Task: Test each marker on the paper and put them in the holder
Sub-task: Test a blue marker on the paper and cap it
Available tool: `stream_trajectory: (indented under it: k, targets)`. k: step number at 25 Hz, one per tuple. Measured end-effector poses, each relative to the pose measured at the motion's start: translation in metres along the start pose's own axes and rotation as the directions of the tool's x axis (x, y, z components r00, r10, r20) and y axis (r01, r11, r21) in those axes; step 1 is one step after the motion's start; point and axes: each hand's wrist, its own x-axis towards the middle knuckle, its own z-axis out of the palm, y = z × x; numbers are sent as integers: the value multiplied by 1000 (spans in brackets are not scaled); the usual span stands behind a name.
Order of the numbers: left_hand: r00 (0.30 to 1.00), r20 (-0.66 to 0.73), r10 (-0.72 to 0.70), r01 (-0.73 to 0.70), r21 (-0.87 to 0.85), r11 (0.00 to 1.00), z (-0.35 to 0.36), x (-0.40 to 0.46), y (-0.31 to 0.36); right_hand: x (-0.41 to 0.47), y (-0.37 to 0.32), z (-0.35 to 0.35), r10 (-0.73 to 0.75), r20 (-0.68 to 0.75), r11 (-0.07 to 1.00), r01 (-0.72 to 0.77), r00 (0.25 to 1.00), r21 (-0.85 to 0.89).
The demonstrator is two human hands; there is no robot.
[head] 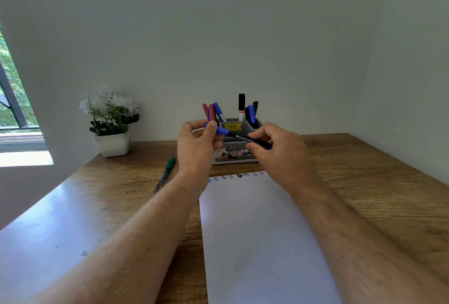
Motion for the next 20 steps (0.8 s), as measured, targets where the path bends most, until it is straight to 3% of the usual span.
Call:
stream_trajectory:
  k: [3, 7, 14, 17, 20]
  targets:
    - [1000, -8, -21, 20, -61, 998, -1, 1, 2, 0, -2, 2, -46, -4, 999, 46, 999, -13]
    - [1000, -4, -23, 22, -92, 996, -1, 0, 1, 0, -6, 3, 32, 64, 999, -33, 997, 24]
    - [995, 99, 26, -25, -12, 1000, 3, -6, -2, -4, -12, 8, 85, 194, 996, -90, 977, 17]
    - [989, 40, 141, -144, 91, 985, 8, -13, -3, -4, -11, 9, 70, 176, 997, -67, 982, -23]
    - [936, 3, 351, -348, 141, 927, 11, -20, 2, -2, -7, 7, 87, 110, 994, -78, 990, -82]
